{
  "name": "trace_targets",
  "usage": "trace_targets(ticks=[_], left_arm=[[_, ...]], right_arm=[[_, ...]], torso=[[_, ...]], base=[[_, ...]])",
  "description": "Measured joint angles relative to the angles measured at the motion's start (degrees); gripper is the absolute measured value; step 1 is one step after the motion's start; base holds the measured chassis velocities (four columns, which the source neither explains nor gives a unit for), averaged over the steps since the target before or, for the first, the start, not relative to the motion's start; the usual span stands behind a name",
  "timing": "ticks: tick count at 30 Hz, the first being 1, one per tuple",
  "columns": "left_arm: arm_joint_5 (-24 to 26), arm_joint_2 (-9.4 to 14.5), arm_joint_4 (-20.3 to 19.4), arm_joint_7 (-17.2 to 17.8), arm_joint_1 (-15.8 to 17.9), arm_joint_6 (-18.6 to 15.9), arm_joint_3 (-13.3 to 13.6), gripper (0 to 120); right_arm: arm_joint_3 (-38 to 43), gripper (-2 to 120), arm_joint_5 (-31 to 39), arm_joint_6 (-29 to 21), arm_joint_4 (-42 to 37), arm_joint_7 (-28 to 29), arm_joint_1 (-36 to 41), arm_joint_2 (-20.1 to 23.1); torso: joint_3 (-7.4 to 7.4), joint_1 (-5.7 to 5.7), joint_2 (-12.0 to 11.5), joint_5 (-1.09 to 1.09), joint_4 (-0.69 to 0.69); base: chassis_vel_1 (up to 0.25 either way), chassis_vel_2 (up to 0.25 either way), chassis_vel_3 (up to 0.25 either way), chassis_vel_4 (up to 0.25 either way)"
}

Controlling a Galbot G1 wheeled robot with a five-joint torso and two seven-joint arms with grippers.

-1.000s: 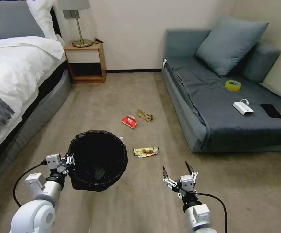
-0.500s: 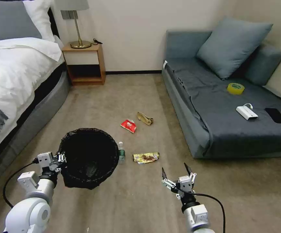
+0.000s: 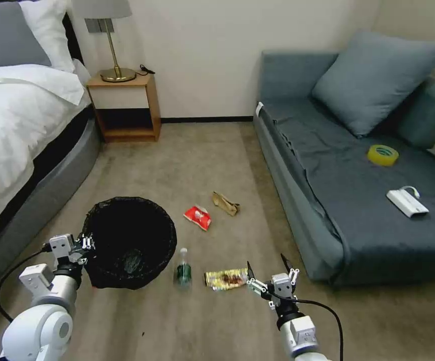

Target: Pick up the trash bin, then pick up the garbage on the floor and place it into the trash bin.

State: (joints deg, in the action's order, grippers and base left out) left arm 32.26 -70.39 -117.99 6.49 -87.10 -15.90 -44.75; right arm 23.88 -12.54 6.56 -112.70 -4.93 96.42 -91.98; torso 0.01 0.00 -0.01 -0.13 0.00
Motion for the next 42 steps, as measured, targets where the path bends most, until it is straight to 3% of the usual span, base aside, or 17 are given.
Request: trace_targets(ticks=[4, 7, 9, 10, 12, 14, 15, 16, 17, 22, 26, 33, 42], left_arm=[[-0.01, 0.45, 0.32, -0.63, 0.14, 0.03, 0.20, 4], [0.48, 1.38, 0.81, -1.07, 0.69, 0.03, 0.21, 4], [0.57, 1.60, 0.93, -1.22, 0.87, 0.03, 0.25, 4], [0.83, 1.89, 1.18, -1.62, 1.14, 0.03, 0.26, 4], [0.99, 1.97, 1.30, -1.81, 1.17, 0.04, 0.16, 4], [1.22, 2.11, 1.48, -2.03, 1.17, 0.03, -0.02, 4], [1.22, 2.11, 1.48, -2.03, 1.17, 0.03, -0.02, 4], [1.29, 2.18, 1.62, -2.15, 1.22, 0.04, -0.19, 4], [1.34, 2.21, 1.72, -2.23, 1.26, 0.04, -0.20, 4], [1.25, 2.29, 1.66, -2.47, 1.44, -0.02, 0.61, 4], [1.07, 2.23, 1.58, -2.49, 1.79, -0.06, 1.18, 4], [0.77, 2.23, 1.70, -2.54, 1.95, -0.07, 1.63, 4], [1.13, 2.90, 1.27, -2.92, 1.80, -0.07, 1.88, 4]], right_arm=[[-0.23, 100, 4.46, -2.61, 3.11, 0.00, -1.74, 0.12], [-0.25, 100, 12.14, -10.43, 6.11, 3.33, -4.41, 0.19], [-0.25, 100, 14.15, -12.40, 6.70, 4.33, -5.20, 0.19], [-0.26, 100, 18.88, -16.34, 8.18, 6.30, -7.47, 0.42], [-0.26, 100, 22.03, -18.49, 9.22, 7.60, -8.92, 0.69], [-0.25, 100, 27.15, -21.64, 10.70, 9.73, -10.90, 1.12], [-0.25, 100, 27.15, -21.64, 10.70, 9.73, -10.90, 1.12], [-0.27, 100, 33.46, -25.17, 11.90, 11.83, -12.65, 1.46], [-0.98, 100, 37.95, -27.45, 12.64, 13.33, -13.85, 1.69], [-6.64, 100, 52.63, -36.28, 13.56, 20.28, -16.39, 2.41], [-7.75, 100, 58.71, -38.70, 15.04, 23.61, -17.45, 2.60], [-8.14, 100, 61.34, -39.41, 16.61, 25.60, -18.76, 3.52], [-9.33, 100, 64.20, -41.63, 12.28, 28.06, -19.50, 12.30]], torso=[[0.00, 0.00, 0.00, -0.06, -0.04], [-0.01, -0.01, 0.00, -0.07, -0.04], [-0.01, -0.01, 0.00, -0.07, -0.05], [-0.02, -0.01, 0.00, -0.07, -0.04], [-0.01, -0.01, 0.00, -0.03, -0.03], [-0.01, 0.00, 0.00, 0.23, -0.03], [-0.01, 0.00, 0.00, 0.23, -0.03], [-0.01, 0.00, 0.00, 0.38, 0.02], [-0.01, 0.00, 0.00, 0.38, 0.02], [-0.01, 0.00, 0.00, 0.20, 0.04], [-0.01, 0.00, 0.00, 0.19, 0.01], [0.00, 0.00, 0.00, 0.28, 0.00], [-0.01, 0.00, 0.00, 0.16, 0.00]], base=[[-0.018, 0.071, 0.020, -0.073], [0.027, -0.039, -0.024, 0.028], [0.020, -0.029, -0.017, 0.023], [0.000, 0.000, 0.000, 0.000], [0.000, 0.000, 0.000, 0.000], [0.000, 0.000, 0.000, 0.000], [0.000, 0.000, 0.000, 0.000], [0.000, 0.000, 0.000, 0.000], [0.000, 0.000, 0.000, 0.000], [0.000, 0.000, 0.000, 0.000], [0.000, 0.000, 0.000, 0.000], [0.000, 0.000, 0.000, 0.000], [0.000, 0.000, 0.000, 0.000]])
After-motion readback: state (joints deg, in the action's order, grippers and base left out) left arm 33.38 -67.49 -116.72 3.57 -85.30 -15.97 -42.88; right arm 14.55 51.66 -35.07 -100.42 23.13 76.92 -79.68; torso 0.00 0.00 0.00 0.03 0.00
